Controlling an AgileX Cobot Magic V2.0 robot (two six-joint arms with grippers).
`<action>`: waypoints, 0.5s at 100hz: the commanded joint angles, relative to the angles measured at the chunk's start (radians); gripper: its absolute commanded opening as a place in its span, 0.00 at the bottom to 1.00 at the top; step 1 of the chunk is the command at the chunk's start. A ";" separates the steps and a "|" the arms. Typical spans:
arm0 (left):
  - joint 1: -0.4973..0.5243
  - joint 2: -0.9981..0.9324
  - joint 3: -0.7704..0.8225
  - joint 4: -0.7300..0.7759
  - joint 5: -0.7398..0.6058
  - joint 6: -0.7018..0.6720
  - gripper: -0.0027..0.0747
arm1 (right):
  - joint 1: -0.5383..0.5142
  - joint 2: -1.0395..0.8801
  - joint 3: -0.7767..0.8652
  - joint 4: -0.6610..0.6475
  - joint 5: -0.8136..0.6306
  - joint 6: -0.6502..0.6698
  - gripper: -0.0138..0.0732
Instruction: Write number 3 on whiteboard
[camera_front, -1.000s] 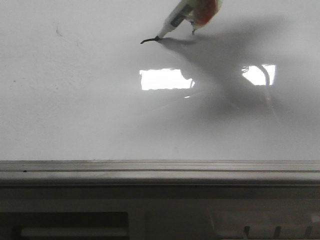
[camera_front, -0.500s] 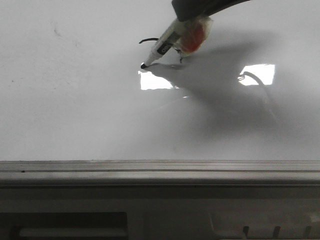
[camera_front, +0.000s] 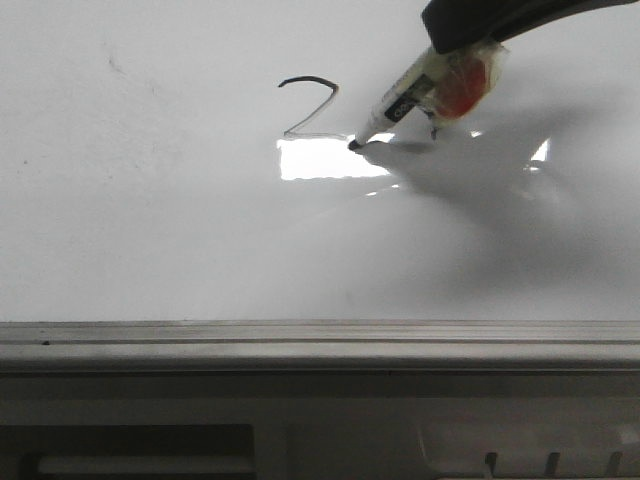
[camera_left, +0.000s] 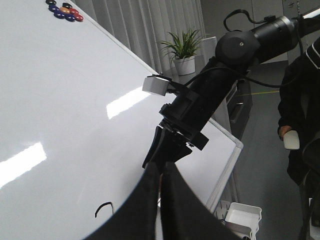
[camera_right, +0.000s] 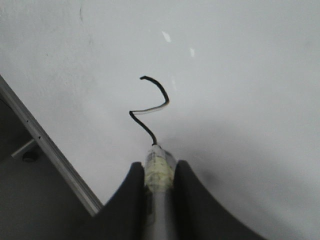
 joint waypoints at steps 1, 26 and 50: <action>-0.005 0.012 -0.020 -0.013 -0.071 -0.010 0.01 | 0.031 0.012 0.021 0.019 -0.084 -0.003 0.09; -0.005 0.012 0.017 -0.013 -0.131 -0.010 0.01 | 0.150 0.100 0.036 0.026 -0.180 -0.003 0.09; -0.005 0.019 0.017 -0.013 -0.160 -0.011 0.01 | 0.156 -0.045 -0.121 0.026 -0.023 -0.003 0.09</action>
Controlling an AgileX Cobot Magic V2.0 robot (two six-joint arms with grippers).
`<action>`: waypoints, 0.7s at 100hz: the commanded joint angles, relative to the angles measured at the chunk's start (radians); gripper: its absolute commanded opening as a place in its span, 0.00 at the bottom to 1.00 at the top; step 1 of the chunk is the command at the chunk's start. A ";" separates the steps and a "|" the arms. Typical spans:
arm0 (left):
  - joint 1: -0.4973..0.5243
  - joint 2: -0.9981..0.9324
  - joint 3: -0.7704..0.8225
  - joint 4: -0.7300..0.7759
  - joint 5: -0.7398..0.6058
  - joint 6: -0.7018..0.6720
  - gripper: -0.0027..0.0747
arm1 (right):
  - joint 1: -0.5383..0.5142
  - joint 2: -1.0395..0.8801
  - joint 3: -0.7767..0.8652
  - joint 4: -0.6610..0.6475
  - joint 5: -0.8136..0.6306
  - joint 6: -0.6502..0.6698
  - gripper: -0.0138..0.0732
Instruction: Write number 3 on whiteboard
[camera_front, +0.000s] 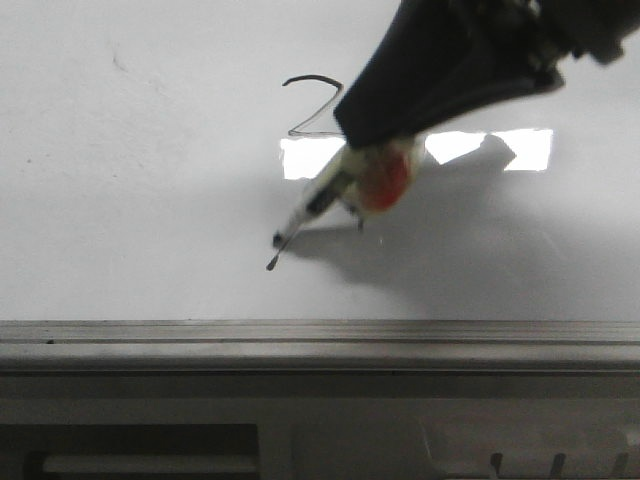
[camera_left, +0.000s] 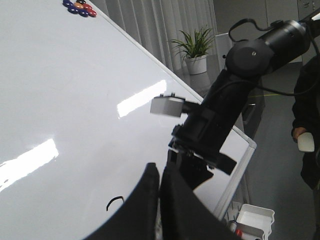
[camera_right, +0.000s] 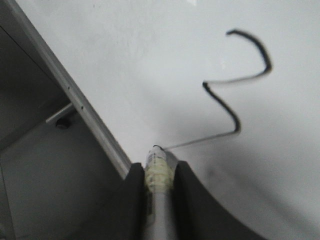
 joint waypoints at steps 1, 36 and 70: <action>-0.005 0.024 -0.025 -0.015 -0.093 -0.011 0.01 | -0.002 -0.101 -0.107 0.003 -0.005 -0.013 0.09; -0.005 0.451 -0.249 -0.015 0.087 -0.011 0.43 | -0.002 -0.168 -0.322 -0.149 0.300 -0.030 0.09; -0.006 0.769 -0.464 0.068 0.299 -0.003 0.49 | 0.046 -0.188 -0.322 -0.172 0.430 -0.159 0.09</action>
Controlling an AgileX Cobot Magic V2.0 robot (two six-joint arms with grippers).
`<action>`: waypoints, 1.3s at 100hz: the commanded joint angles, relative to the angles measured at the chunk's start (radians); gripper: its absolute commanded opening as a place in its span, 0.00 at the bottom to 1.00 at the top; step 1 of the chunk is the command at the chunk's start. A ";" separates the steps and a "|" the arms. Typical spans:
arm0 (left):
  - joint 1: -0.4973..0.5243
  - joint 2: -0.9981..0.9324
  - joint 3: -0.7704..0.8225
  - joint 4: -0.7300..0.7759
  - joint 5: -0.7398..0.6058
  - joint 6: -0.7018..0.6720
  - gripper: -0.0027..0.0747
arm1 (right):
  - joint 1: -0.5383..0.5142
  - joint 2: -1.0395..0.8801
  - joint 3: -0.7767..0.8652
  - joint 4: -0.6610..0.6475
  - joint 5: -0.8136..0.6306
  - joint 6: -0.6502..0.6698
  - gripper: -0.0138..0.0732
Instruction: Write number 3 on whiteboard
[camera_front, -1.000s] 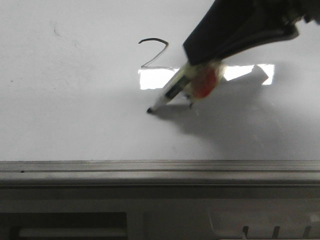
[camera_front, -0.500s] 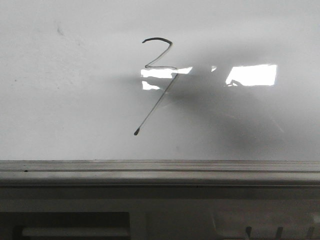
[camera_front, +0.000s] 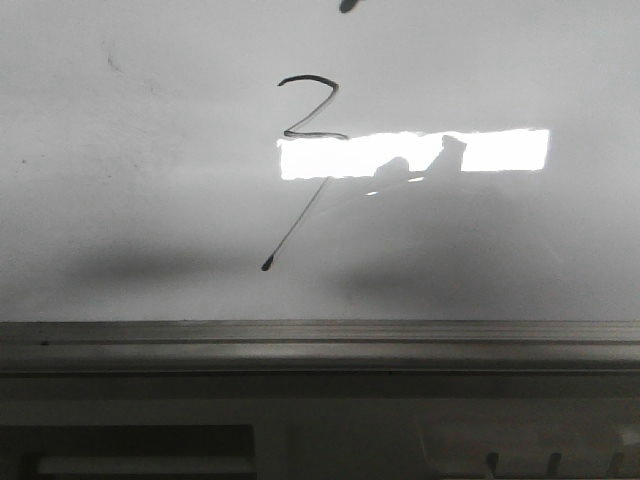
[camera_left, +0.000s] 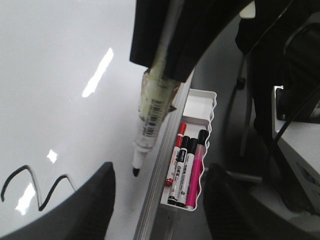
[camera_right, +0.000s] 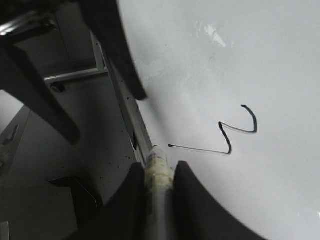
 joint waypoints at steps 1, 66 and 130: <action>-0.006 0.029 -0.058 0.001 -0.029 -0.003 0.49 | 0.031 -0.024 -0.035 0.033 -0.037 -0.055 0.09; -0.006 0.042 -0.060 0.000 -0.016 -0.008 0.19 | 0.179 -0.024 -0.035 0.035 -0.163 -0.063 0.09; 0.125 0.001 0.051 -0.007 -0.158 -0.299 0.01 | 0.023 -0.111 -0.035 -0.206 -0.240 0.166 0.79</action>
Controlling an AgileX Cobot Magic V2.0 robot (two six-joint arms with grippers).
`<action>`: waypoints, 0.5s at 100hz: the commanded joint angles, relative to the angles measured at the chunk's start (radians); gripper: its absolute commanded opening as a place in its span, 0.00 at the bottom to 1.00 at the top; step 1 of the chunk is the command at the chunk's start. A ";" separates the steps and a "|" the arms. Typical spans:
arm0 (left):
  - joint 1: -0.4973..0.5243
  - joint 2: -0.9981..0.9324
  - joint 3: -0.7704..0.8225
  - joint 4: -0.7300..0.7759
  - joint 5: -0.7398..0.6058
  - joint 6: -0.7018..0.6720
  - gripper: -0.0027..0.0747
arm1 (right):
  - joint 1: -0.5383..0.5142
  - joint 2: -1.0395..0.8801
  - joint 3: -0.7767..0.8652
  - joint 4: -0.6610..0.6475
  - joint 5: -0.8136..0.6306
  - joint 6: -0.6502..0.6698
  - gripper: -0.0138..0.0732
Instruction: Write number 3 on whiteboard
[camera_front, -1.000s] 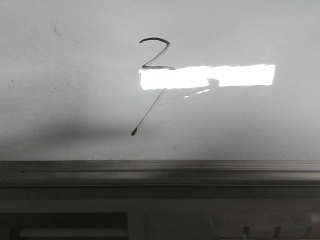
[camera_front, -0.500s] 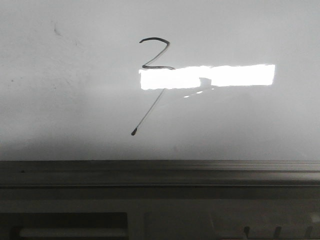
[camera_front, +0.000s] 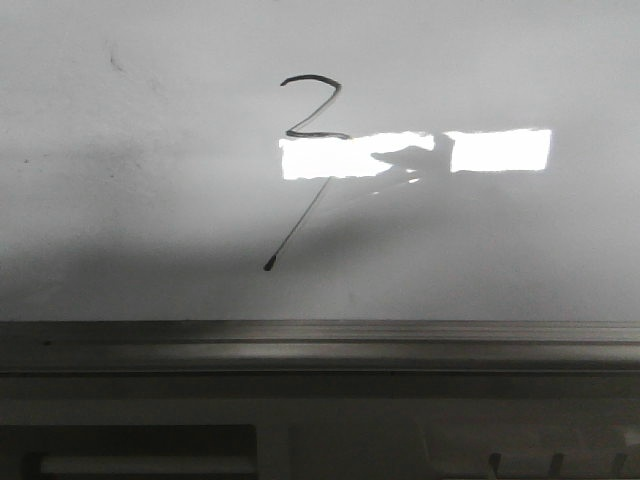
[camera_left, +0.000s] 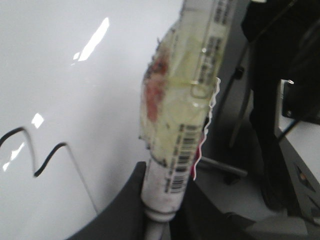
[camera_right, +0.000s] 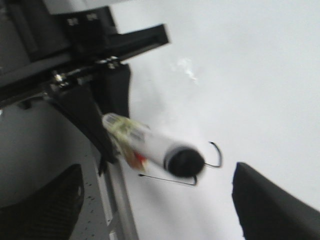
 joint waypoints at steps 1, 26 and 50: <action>0.063 -0.047 0.039 -0.027 -0.150 -0.136 0.01 | -0.077 -0.057 -0.033 -0.023 -0.086 0.060 0.79; 0.233 -0.066 0.200 -0.115 -0.344 -0.289 0.01 | -0.244 -0.132 -0.028 -0.023 -0.068 0.079 0.08; 0.245 0.007 0.207 -0.115 -0.472 -0.289 0.01 | -0.267 -0.130 0.041 -0.021 -0.123 0.117 0.09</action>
